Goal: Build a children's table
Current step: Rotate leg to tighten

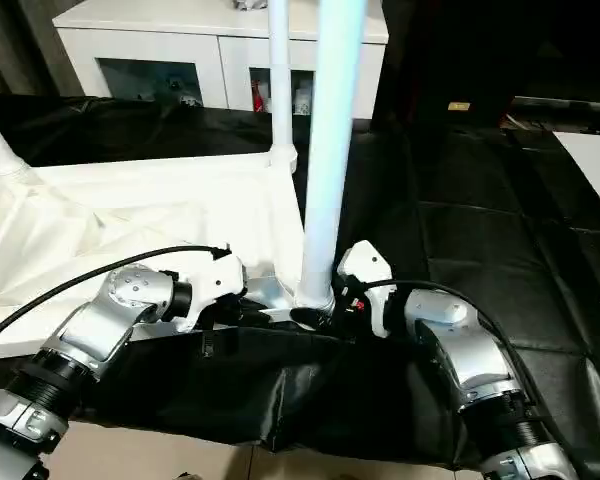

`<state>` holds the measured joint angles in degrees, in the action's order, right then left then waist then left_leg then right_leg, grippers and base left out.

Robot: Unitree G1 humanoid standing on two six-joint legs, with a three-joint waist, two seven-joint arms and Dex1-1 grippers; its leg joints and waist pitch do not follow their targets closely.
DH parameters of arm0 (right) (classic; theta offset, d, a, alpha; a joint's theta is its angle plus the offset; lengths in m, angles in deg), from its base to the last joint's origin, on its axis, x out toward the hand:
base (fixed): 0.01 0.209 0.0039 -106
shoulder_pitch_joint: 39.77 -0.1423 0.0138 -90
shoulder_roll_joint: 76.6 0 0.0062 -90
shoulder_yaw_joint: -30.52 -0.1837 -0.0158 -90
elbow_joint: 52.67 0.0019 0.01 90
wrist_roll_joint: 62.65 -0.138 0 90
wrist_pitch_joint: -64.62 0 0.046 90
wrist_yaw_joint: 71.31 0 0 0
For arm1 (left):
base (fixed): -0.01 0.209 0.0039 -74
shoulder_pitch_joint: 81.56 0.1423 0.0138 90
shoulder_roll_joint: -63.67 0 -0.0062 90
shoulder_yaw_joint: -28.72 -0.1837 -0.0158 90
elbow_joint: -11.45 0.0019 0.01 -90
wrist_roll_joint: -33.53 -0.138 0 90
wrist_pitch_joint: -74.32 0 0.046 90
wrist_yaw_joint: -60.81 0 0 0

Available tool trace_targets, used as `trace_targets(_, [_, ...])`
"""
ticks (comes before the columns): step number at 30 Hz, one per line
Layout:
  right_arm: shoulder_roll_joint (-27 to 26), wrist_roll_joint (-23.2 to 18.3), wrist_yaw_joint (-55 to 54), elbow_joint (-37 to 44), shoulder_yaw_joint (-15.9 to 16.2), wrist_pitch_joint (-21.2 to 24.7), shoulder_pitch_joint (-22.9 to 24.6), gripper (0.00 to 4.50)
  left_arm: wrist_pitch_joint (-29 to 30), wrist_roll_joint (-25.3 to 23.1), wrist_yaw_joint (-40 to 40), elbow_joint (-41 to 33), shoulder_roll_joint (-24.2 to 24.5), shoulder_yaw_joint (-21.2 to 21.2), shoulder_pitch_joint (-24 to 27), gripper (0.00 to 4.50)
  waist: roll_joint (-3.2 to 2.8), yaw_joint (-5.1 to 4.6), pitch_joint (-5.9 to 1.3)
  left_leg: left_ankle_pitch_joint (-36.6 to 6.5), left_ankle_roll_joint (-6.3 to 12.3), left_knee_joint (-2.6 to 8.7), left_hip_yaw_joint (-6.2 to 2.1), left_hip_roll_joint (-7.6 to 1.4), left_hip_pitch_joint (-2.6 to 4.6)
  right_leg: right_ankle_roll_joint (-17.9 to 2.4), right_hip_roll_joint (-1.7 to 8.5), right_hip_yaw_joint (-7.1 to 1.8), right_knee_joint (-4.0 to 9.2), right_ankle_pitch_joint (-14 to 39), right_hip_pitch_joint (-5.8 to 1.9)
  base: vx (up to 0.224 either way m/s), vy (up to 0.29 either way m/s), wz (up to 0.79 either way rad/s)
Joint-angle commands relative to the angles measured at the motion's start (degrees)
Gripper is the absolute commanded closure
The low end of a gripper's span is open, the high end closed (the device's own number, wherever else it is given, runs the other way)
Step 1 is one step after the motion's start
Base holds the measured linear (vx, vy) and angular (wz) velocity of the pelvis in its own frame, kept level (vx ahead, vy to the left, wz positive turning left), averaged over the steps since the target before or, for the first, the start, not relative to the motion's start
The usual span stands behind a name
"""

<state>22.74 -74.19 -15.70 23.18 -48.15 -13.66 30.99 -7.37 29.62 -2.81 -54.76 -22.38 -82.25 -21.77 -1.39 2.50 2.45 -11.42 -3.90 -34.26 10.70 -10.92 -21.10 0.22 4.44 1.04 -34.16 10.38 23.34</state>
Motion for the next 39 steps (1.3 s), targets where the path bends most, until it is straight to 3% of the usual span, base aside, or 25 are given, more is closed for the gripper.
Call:
trace_targets(1, [0.17, -0.27, 1.22, 0.27, -0.19, -0.35, 0.02, 1.26, -0.25, 0.58, -0.54, -1.53, -0.04, -0.55, -0.19, 4.5, 0.77, -0.18, -3.56, -7.05, 5.55, 3.77, -0.34, -1.78, 0.47, -15.13, 2.55, -1.3, 2.95, 4.06, -2.97, 0.0, 0.0, 0.0])
trace_targets(5, [-0.01, -0.52, 1.36, -0.05, -0.45, -0.32, -0.18, 1.69, -0.16, 0.56, -0.44, -1.5, 0.01, -0.37, -0.21, 4.5, 0.78, -0.16, -3.57, -7.27, 5.45, 3.75, -0.34, -1.79, 0.51, -15.15, 2.53, -1.3, 2.97, 4.46, -2.97, 0.0, 0.0, 0.0])
trace_targets(11, [-1.52, 2.03, -3.18, -2.35, 0.12, -0.43, -0.52, 1.85, 1.23, -0.9, 3.93, 1.23, -1.31, 0.23, -1.14, 4.5, 0.87, -0.24, -3.51, -7.08, 5.38, 3.7, -0.28, -1.74, 0.44, -15.15, 2.55, -1.31, 3.0, 4.84, -2.91, 0.0, 0.0, 0.0])
trace_targets(14, [-3.62, 4.52, -9.25, -5.43, -0.26, 0.0, -1.6, 1.88, 1.73, -2.01, 9.64, 5.49, -3.6, 1.58, -3.16, 4.5, 0.92, -0.68, -3.13, -11.1, 3.33, 4.02, -0.41, -1.53, 0.56, -13.68, 2.51, -1.25, 3.74, 11.86, -2.68, 0.0, 0.0, 0.0])
trace_targets(18, [-10.06, 7.86, -23.03, -8.86, -1.19, 2.84, -3.34, 1.89, 2.85, -3.92, 20.33, 13.29, -8.04, 3.29, -8.14, 4.5, 0.99, -1.29, -3.12, -13.55, 0.76, 4.27, -0.64, -1.22, 0.57, -10.96, 2.4, -1.34, 4.18, 17.15, -2.51, 0.0, 0.0, 0.0])
trace_targets(21, [-13.42, 8.35, -29.89, -10.53, -2.67, 4.59, -4.45, 1.95, 3.57, -4.33, 24.63, 15.74, -9.59, 4.1, -10.04, 4.5, 1.09, -1.52, -3.32, -13.15, 0.81, 4.17, -0.66, -1.16, 0.58, -10.77, 2.43, -1.42, 4.22, 15.99, -2.5, 0.0, 0.0, 0.0])
trace_targets(23, [-17.74, 8.25, -38.91, -13.44, -5.37, 6.58, -6.24, 1.96, 3.99, -4.62, 29.08, 18.37, -11.23, 5.03, -12.15, 4.5, 0.71, -1.74, -3.3, -12.42, 1.05, 4.16, -0.62, -1.08, 0.41, -11.22, 2.36, -1.45, 4.17, 14.32, -2.46, 0.0, 0.0, 0.0])
trace_targets(24, [-19.3, 8.22, -41.93, -14.58, -6.48, 7.03, -6.89, 1.96, 3.74, -4.71, 30.44, 19.6, -11.8, 5.35, -12.95, 4.5, 0.8, -2.14, -3.48, -11.95, 0.64, 4.14, -0.68, -0.91, 0.37, -11.53, 2.35, -1.41, 4.08, 13.65, -2.51, 0.0, 0.0, 0.0])
trace_targets(27, [-24.4, 7.71, -48.93, -18.14, -9.08, 6.27, -9.27, 1.97, 2.64, -5.26, 33.8, 22.89, -12.85, 5.86, -14.97, 4.5, 0.63, -2.26, -3.61, -10.46, 1.03, 4.06, -0.65, -0.98, 0.35, -12.65, 2.27, -1.41, 3.76, 9.19, -2.63, 0.0, 0.0, 0.0])
trace_targets(30, [-25.96, 7.99, -48.89, -19.62, -8.58, 3.92, -10.33, 1.97, 1.96, -5.33, 34.28, 23.66, -12.78, 6.0, -15.38, 4.5, 0.44, -2.09, -3.84, -8.5, 2.39, 3.91, -0.58, -1.07, 0.41, -14.25, 2.43, -1.31, 3.34, 3.72, -3.05, 0.0, 0.0, 0.0])
trace_targets(35, [-26.06, 7.88, -44.13, -15.81, -6.86, -0.63, -9.4, 1.97, 0.7, -5.19, 33.7, 23.77, -11.83, 6.03, -15.01, 4.5, 0.56, -1.99, -3.71, -8.19, 3.96, 3.89, -0.46, -1.16, 0.36, -15.03, 2.52, -1.29, 3.35, 2.84, -3.22, 0.0, 0.0, 0.0])
trace_targets(36, [-25.88, 8.44, -44.99, -15.45, -6.75, -0.7, -9.3, 1.63, 0.7, -5.11, 33.69, 23.77, -11.79, 6.06, -14.98, 4.5, 0.63, -1.9, -3.67, -8.29, 3.91, 3.93, -0.47, -1.2, 0.34, -14.9, 2.58, -1.32, 3.39, 3.84, -3.26, 0.0, 0.0, 0.0])
trace_targets(39, [-23.67, 8.66, -42.43, -10.93, -5.88, -0.35, -7.67, 1.26, -0.08, -5.11, 32.11, 22.98, -10.95, 5.54, -14.15, 4.5, 0.63, -1.81, -3.68, -8.16, 3.92, 3.95, -0.49, -1.23, 0.35, -14.54, 2.5, -1.33, 3.4, 4.24, -3.32, 0.0, 0.0, 0.0])
